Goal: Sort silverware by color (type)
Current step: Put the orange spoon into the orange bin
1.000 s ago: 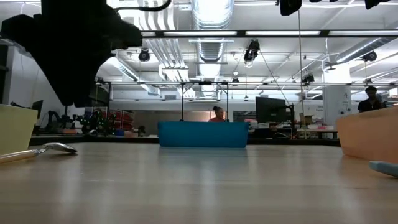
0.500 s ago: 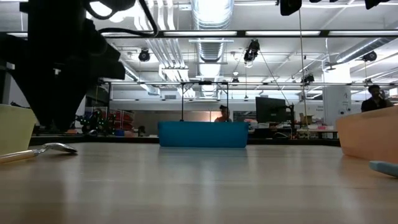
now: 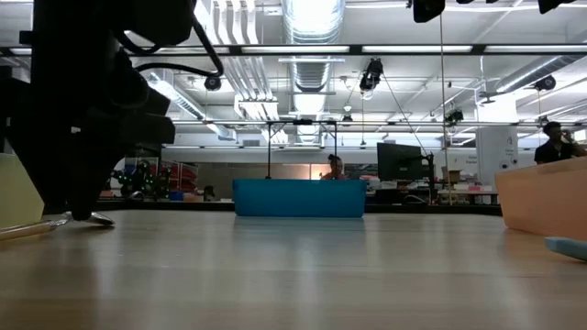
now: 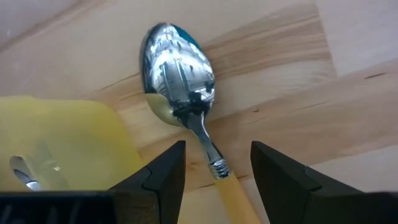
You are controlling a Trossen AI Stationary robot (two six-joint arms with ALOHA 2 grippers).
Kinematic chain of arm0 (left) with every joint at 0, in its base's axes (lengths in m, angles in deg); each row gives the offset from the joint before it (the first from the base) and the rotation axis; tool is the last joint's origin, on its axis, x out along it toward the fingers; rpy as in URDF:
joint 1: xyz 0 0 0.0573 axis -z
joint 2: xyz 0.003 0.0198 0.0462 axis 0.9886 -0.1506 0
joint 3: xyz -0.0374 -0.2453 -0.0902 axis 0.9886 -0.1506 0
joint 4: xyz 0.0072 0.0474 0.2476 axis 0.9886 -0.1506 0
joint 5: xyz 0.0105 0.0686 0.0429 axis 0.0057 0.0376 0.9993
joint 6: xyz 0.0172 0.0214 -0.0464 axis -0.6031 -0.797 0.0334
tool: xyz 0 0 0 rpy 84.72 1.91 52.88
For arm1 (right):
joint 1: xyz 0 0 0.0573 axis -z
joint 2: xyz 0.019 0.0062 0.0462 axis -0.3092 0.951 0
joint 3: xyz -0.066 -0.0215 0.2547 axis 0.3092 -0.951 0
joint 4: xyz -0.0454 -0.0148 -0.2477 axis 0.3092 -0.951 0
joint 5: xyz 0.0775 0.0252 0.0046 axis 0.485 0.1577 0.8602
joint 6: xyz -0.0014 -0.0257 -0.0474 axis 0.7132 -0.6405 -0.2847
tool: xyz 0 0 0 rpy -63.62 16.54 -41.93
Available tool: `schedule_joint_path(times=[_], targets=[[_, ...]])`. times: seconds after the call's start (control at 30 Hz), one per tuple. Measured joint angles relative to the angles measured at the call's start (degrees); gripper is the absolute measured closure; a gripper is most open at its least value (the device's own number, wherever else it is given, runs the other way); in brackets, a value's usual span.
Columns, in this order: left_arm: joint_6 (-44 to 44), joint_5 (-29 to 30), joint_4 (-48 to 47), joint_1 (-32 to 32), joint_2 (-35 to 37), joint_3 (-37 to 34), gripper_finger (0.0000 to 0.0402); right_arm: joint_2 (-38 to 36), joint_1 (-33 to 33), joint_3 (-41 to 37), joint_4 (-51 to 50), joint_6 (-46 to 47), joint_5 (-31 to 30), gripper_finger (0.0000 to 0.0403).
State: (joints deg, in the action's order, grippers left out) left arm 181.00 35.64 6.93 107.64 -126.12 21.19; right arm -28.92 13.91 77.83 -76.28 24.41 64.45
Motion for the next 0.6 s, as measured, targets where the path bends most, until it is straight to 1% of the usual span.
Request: schedule_joint_path(times=[0.17, 0.6], targets=[[0.0, -0.4, 1.4, 0.0, 0.0, -1.1, 0.024, 0.0, 0.0, 0.0, 0.0, 0.0, 0.0, 0.0266], [-0.2, -0.4, 3.5, 0.0, -1.1, -1.3, 0.024, 0.0, 0.0, 0.0, 0.0, 0.0, 0.0, 0.0266]])
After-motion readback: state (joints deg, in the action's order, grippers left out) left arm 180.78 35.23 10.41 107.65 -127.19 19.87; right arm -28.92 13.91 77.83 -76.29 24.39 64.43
